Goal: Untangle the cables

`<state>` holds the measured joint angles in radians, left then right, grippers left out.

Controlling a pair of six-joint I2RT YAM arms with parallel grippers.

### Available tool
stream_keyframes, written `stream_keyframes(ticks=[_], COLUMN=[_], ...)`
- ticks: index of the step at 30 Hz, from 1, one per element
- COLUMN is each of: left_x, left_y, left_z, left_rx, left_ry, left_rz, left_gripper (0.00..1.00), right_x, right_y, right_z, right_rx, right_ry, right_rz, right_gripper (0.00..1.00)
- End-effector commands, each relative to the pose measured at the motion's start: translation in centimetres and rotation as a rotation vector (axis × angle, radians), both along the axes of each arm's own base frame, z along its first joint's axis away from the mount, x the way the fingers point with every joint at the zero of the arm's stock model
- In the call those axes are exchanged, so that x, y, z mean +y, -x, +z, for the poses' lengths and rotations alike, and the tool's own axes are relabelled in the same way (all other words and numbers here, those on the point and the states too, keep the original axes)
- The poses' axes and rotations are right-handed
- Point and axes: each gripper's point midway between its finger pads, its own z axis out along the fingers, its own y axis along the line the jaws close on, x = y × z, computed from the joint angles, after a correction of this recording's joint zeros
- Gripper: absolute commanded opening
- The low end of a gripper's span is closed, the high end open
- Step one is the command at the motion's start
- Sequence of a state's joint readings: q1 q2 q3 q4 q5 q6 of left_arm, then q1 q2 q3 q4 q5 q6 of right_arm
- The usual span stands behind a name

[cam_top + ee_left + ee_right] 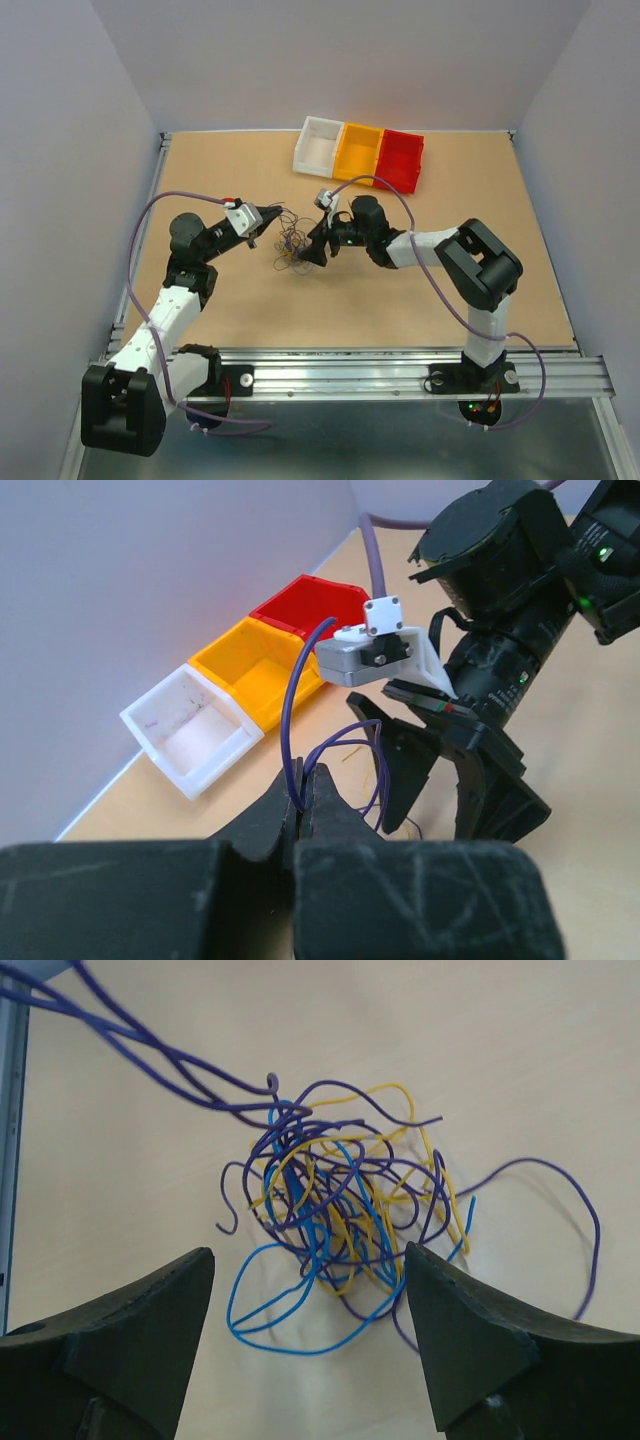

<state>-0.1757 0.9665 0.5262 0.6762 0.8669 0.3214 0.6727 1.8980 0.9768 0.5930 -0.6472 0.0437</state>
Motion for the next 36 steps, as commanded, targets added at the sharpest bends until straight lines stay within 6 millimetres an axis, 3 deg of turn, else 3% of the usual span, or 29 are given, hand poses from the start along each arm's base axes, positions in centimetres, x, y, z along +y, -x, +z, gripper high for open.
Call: stream_keyframes(ticks=[1,3,5,6,7,10,11,12,14,15,16,18,19,21,22,25,27,30,31,32,33,35,36], left_x=[-0.1,0.0,0.0,0.2,0.4,2.7,3.9,5.7,11.0,14.4,17.9,21.0,22.4,22.3,22.1,21.3,20.6,15.1,11.0,9.2,7.0,4.3,3.4], left_y=[0.5,0.4,0.3,0.2,-0.1,-2.3,-3.2,-4.2,-6.2,-6.8,-7.1,-7.8,-8.0,-8.6,-8.7,-8.7,-8.5,-7.5,-5.9,-5.2,-4.3,-2.8,-2.2], left_z=[1.7,1.8,2.0,2.2,2.3,3.4,4.2,4.6,5.4,5.5,5.8,5.2,5.1,4.8,4.7,4.6,4.7,4.5,3.7,3.0,2.5,0.9,1.1], left_rx=[-0.079,-0.081,-0.083,-0.079,-0.076,-0.064,-0.075,-0.077,-0.077,-0.078,-0.062,-0.022,-0.002,0.030,0.036,0.036,0.033,0.013,0.029,0.049,0.053,0.020,0.017], left_ry=[0.001,0.003,0.007,0.016,0.023,0.084,0.118,0.152,0.270,0.313,0.408,0.448,0.465,0.468,0.460,0.451,0.444,0.316,0.230,0.182,0.138,0.051,0.052], left_rz=[-0.011,-0.002,0.005,0.018,0.037,0.223,0.306,0.406,0.691,0.828,0.990,1.077,1.078,1.040,1.025,0.984,0.944,0.638,0.401,0.293,0.192,0.089,0.064], left_gripper=[0.00,0.00,0.00,0.00,0.00,0.00,0.00,0.00,0.00,0.00,0.00,0.00,0.00,0.00,0.00,0.00,0.00,0.00,0.07,0.31,0.46,0.89,0.89], right_x=[3.3,4.1,5.0,5.1,5.1,3.5,2.7,1.0,-1.5,-4.0,-6.2,-11.0,-13.6,-16.5,-18.9,-21.6,-21.4,-19.3,-18.6,-17.9,-16.2,-13.9,-13.3], right_y=[-0.8,-1.1,-1.3,-1.9,-2.2,-3.3,-3.5,-3.6,-4.0,-5.0,-4.8,-6.0,-5.3,-4.8,-4.3,-3.0,-2.0,-0.9,-0.7,-0.5,0.1,1.1,1.5], right_z=[2.2,1.9,1.3,1.0,1.2,1.5,4.1,3.1,4.7,7.8,6.6,7.9,9.1,10.7,12.7,13.1,13.9,14.5,14.6,14.7,14.5,14.6,14.4], right_rx=[-0.063,-0.058,-0.046,-0.047,-0.050,-0.076,-0.118,-0.115,-0.139,-0.186,-0.146,-0.147,-0.130,-0.141,-0.163,-0.163,-0.177,-0.187,-0.192,-0.202,-0.192,-0.191,-0.184], right_ry=[-0.101,-0.099,-0.092,-0.085,-0.083,-0.057,-0.081,-0.044,-0.032,-0.047,-0.002,0.011,-0.012,-0.055,-0.102,-0.144,-0.171,-0.182,-0.185,-0.185,-0.183,-0.200,-0.198], right_rz=[0.072,0.064,0.055,0.023,0.008,-0.112,-0.154,-0.234,-0.335,-0.484,-0.569,-0.809,-0.891,-0.997,-1.086,-1.179,-1.130,-0.985,-0.942,-0.895,-0.795,-0.653,-0.613], right_gripper=[0.82,0.79,0.67,0.56,0.31,0.04,0.00,0.00,0.01,0.01,0.00,0.00,0.01,0.01,0.01,0.01,0.01,0.00,0.00,0.01,0.00,0.01,0.01])
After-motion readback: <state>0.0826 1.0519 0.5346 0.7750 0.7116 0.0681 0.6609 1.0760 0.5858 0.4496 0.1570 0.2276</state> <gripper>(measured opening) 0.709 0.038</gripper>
